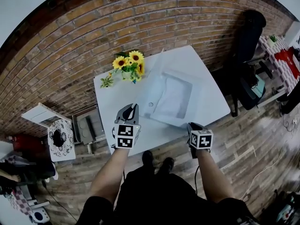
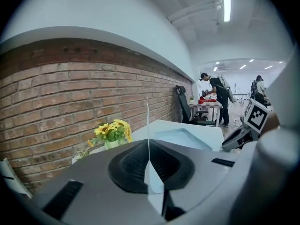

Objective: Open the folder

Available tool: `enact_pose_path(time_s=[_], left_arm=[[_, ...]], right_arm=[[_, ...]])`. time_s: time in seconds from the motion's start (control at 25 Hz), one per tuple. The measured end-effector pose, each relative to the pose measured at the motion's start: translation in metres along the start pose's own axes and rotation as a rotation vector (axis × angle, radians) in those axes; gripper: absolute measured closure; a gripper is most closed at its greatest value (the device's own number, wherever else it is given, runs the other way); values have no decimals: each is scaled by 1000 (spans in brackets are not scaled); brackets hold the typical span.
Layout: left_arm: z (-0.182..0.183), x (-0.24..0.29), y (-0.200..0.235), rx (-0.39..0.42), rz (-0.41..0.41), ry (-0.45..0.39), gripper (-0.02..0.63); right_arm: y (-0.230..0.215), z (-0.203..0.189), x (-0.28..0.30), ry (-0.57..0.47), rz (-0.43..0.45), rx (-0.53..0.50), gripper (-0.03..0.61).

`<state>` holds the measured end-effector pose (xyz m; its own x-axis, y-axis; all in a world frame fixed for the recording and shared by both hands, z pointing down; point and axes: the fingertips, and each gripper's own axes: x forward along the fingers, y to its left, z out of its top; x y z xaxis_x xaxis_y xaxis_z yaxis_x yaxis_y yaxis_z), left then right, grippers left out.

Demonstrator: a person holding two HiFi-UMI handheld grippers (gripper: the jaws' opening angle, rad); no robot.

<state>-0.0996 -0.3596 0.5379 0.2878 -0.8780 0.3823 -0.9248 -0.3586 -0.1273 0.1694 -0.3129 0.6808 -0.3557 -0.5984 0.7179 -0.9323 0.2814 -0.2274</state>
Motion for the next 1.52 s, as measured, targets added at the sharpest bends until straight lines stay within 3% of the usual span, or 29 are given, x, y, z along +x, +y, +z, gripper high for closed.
enact_pose_path(time_s=[0.24, 0.52, 0.88, 1.2, 1.28, 1.52], left_arm=[[-24, 2, 32, -18, 22, 29, 594], [-43, 10, 69, -51, -22, 49, 592], [-61, 16, 91, -103, -53, 76, 589], [-57, 13, 85, -112, -54, 72, 589], [-57, 12, 85, -117, -49, 72, 589], [-58, 11, 85, -128, -32, 75, 588]], right_arm=[[-3, -1, 0, 4, -59, 15, 512], [-8, 0, -2, 7, -142, 120, 512], [-9, 4, -3, 20, -206, 123, 500], [2, 53, -39, -174, -148, 110, 536], [11, 71, -50, -232, -120, 91, 563], [41, 114, -81, -392, -37, -1, 565]])
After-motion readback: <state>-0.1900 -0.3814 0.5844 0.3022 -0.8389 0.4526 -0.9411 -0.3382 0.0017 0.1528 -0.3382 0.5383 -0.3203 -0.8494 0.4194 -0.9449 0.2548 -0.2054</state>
